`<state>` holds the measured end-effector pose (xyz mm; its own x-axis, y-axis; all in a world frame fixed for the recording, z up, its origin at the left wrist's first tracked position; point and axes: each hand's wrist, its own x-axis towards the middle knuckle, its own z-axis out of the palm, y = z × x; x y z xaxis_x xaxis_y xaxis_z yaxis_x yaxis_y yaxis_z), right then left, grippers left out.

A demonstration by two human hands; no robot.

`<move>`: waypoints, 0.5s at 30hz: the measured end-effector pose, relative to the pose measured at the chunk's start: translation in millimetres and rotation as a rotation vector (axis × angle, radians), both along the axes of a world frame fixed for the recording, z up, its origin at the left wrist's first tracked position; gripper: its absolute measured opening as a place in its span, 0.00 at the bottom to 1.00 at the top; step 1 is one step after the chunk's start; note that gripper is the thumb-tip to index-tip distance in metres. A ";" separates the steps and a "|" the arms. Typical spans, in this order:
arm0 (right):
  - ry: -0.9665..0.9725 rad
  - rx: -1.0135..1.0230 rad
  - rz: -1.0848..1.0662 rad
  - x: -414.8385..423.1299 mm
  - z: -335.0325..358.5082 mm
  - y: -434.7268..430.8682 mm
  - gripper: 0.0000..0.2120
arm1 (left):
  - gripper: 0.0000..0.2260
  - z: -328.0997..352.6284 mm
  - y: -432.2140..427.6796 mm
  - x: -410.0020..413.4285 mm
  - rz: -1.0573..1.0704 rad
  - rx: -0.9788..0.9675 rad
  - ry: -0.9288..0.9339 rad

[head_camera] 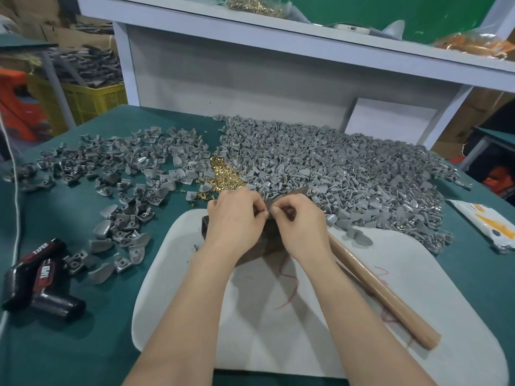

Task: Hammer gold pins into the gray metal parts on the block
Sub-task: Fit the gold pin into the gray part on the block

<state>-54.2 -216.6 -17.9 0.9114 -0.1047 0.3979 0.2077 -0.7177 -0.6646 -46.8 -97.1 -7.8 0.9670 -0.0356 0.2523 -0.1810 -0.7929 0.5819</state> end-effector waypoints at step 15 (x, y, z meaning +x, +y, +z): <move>0.088 -0.318 -0.072 4.8 13.9 7.4 0.06 | 0.03 2.2 -0.4 -1.3 -0.033 0.021 -0.017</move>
